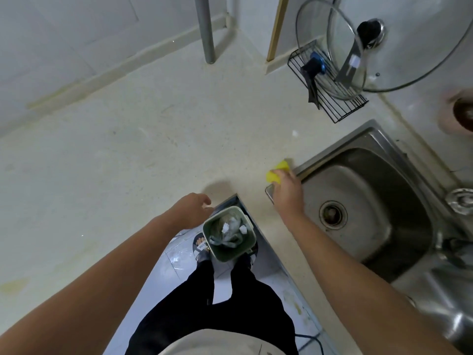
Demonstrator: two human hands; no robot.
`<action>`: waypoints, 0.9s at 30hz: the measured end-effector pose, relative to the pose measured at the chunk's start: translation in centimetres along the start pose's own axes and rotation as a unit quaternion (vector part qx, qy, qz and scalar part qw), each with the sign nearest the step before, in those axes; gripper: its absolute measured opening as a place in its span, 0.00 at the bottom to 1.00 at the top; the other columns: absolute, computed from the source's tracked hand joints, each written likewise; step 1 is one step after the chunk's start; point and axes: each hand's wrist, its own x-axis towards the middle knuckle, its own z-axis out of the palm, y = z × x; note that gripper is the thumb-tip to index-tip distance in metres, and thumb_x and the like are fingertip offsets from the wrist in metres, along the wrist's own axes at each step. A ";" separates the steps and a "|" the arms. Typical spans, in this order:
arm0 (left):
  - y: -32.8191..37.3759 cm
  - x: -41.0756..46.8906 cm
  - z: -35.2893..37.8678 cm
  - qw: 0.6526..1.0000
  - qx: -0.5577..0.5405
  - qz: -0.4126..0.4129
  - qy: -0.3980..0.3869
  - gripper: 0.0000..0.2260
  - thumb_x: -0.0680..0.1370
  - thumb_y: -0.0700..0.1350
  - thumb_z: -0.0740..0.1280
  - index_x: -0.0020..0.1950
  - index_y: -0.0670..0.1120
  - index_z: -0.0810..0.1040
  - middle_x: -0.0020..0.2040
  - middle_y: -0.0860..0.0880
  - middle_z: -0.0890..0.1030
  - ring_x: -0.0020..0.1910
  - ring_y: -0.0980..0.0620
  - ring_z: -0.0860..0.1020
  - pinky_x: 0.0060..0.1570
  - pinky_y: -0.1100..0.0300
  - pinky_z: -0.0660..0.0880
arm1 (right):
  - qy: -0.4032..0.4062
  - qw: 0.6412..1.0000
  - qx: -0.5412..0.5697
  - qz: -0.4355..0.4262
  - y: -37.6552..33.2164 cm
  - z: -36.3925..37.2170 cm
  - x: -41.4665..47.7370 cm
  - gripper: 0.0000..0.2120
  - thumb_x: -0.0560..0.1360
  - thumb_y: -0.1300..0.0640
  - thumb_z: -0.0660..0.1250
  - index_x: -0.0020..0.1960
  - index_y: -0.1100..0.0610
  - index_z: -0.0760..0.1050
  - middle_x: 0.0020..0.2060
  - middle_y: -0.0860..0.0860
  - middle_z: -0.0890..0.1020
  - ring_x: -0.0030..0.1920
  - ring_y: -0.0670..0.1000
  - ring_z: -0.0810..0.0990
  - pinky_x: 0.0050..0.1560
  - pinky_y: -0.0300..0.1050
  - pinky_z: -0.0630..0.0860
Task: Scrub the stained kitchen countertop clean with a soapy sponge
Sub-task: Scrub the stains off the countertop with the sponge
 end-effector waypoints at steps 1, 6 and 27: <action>-0.2 0.1 0.0 1.000 -0.004 -0.006 0.015 0.19 0.83 0.51 0.65 0.72 0.45 0.75 0.69 0.44 0.77 0.64 0.44 0.78 0.64 0.52 0.74 | -0.032 0.999 0.005 -0.034 -0.8 0.4 -1.0 0.14 0.73 0.68 0.69 0.57 0.58 0.80 0.52 0.59 0.80 0.52 0.62 0.78 0.51 0.52 0.76; -1.4 0.8 -0.9 0.995 0.034 -0.033 0.085 0.23 0.82 0.49 0.68 0.75 0.44 0.71 0.69 0.40 0.72 0.64 0.40 0.77 0.64 0.48 0.75 | -0.217 0.966 0.079 -0.117 -4.2 1.2 -2.8 0.18 0.77 0.63 0.64 0.64 0.52 0.76 0.58 0.52 0.79 0.59 0.54 0.78 0.57 0.48 0.76; -12.0 7.4 -10.2 0.963 0.066 -0.223 0.136 0.57 0.60 0.56 0.86 0.75 0.54 0.50 0.75 0.34 0.54 0.72 0.29 0.61 0.60 0.34 0.75 | -0.204 0.949 -0.103 -0.219 -12.2 6.4 2.5 0.26 0.75 0.58 0.63 0.72 0.58 0.68 0.59 0.55 0.75 0.54 0.57 0.74 0.45 0.48 0.75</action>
